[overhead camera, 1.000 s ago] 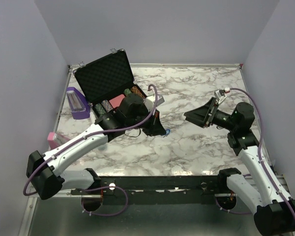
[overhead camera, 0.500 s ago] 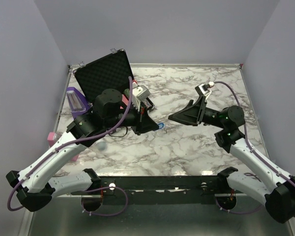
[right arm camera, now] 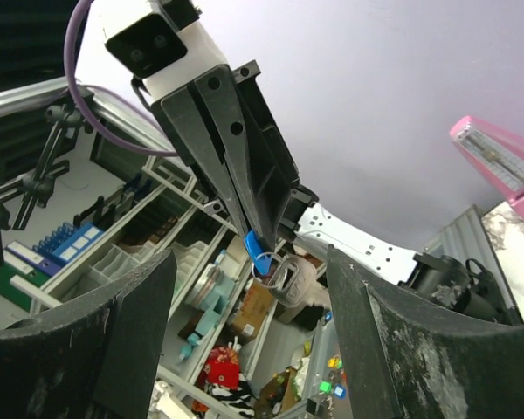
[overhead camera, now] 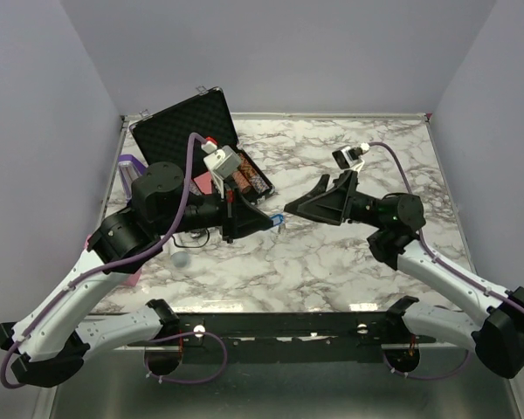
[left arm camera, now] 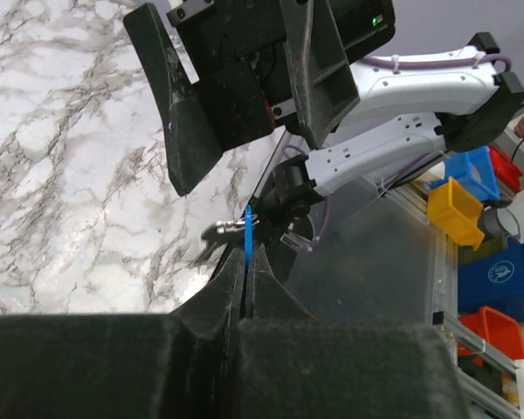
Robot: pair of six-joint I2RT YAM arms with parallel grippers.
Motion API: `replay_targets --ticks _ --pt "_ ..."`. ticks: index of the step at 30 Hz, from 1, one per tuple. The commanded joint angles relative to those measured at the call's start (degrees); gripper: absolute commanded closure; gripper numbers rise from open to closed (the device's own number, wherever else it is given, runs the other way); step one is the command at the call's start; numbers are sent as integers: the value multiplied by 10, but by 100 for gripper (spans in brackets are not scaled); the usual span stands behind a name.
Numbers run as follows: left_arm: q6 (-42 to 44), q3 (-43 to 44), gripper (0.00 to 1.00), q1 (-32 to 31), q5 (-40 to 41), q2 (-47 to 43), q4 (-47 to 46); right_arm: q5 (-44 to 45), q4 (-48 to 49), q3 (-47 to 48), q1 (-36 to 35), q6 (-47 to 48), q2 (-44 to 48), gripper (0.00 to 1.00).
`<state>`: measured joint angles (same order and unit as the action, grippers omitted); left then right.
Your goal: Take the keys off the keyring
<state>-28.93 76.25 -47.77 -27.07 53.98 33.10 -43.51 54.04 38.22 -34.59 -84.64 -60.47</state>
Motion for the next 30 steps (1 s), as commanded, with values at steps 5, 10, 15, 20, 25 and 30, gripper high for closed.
replay_targets --ticks 5,10,15,20,25,30 --pt "-40 32 100 -3 -4 -26 -37 49 78 39 -53 -13 -19 25" --pt "-46 41 100 -3 -2 -35 -49 58 99 56 -80 -16 -36 26" --pt "-51 46 100 -3 -3 -37 -56 73 118 64 -108 -17 -53 28" --pt "-54 51 100 -3 1 -42 -63 83 124 80 -137 -10 -64 30" --pt "-60 55 100 -4 3 -47 -70 91 148 85 -151 -14 -70 30" --pt "-61 59 100 -3 6 -52 -74 98 178 84 -158 -27 -78 32"
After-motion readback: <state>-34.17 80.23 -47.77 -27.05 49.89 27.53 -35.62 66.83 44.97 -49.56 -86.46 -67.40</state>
